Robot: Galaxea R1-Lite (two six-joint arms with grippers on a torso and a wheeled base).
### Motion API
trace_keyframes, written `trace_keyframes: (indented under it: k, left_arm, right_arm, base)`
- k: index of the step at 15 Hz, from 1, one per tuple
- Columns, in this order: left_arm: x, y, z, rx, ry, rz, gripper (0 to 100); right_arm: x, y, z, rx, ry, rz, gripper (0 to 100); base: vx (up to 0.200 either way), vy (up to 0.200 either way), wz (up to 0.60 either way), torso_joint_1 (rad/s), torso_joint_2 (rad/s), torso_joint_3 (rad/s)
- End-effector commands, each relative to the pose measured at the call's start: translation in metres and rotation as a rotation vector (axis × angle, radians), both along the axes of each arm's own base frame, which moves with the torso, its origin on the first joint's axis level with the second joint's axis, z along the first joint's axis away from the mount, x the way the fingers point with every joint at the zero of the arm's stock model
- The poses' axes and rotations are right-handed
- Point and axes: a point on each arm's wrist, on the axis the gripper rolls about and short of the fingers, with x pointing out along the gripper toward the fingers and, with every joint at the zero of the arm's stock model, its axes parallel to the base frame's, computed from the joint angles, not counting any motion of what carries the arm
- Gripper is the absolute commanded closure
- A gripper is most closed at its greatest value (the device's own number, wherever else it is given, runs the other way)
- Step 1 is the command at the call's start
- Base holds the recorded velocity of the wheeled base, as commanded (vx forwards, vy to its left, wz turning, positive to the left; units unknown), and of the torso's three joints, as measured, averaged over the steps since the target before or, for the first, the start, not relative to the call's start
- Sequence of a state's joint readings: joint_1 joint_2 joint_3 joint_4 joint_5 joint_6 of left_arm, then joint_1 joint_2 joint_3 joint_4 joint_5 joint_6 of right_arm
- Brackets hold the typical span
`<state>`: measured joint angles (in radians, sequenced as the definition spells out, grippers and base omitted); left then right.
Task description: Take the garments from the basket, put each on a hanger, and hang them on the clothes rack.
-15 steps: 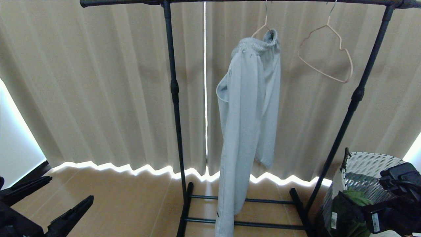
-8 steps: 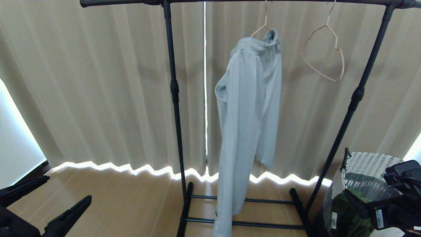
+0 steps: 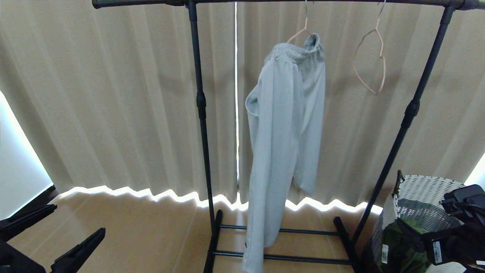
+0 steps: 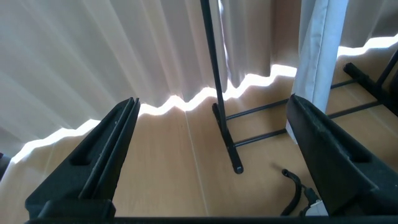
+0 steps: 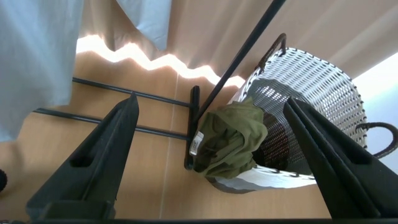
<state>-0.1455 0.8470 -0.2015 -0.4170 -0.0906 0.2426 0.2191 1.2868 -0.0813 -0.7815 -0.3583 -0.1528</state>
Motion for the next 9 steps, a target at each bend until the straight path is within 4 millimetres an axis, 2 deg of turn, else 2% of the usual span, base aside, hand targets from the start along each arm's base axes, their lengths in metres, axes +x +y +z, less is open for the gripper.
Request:
trace_keyframes:
  k: [1, 6, 8, 9]
  left_arm:
    - [0.0001, 0.0000, 0.0008, -0.001, -0.003, 0.000, 0]
    - [0.0003, 0.0001, 0.0012, -0.003, -0.004, 0.004, 0]
    - [0.0002, 0.0001, 0.0008, -0.003, -0.002, 0.004, 0]
    - [0.0002, 0.0001, 0.0008, -0.003, -0.002, 0.004, 0]
  right_arm:
    - [0.0002, 0.0001, -0.0002, -0.001, 0.001, 0.000, 0]
    - [0.0002, 0.0000, -0.0001, -0.002, 0.001, -0.003, 0]
    - [0.0002, 0.0000, -0.0001, -0.002, 0.001, -0.003, 0]
    - [0.0002, 0.0000, -0.0001, -0.002, 0.001, -0.003, 0]
  base:
    - [0.000, 0.000, 0.00, 0.000, 0.00, 0.000]
    - [0.000, 0.000, 0.00, 0.000, 0.00, 0.000]
    - [0.200, 0.000, 0.00, 0.000, 0.00, 0.005]
    - [0.200, -0.200, 0.00, 0.002, 0.00, -0.002]
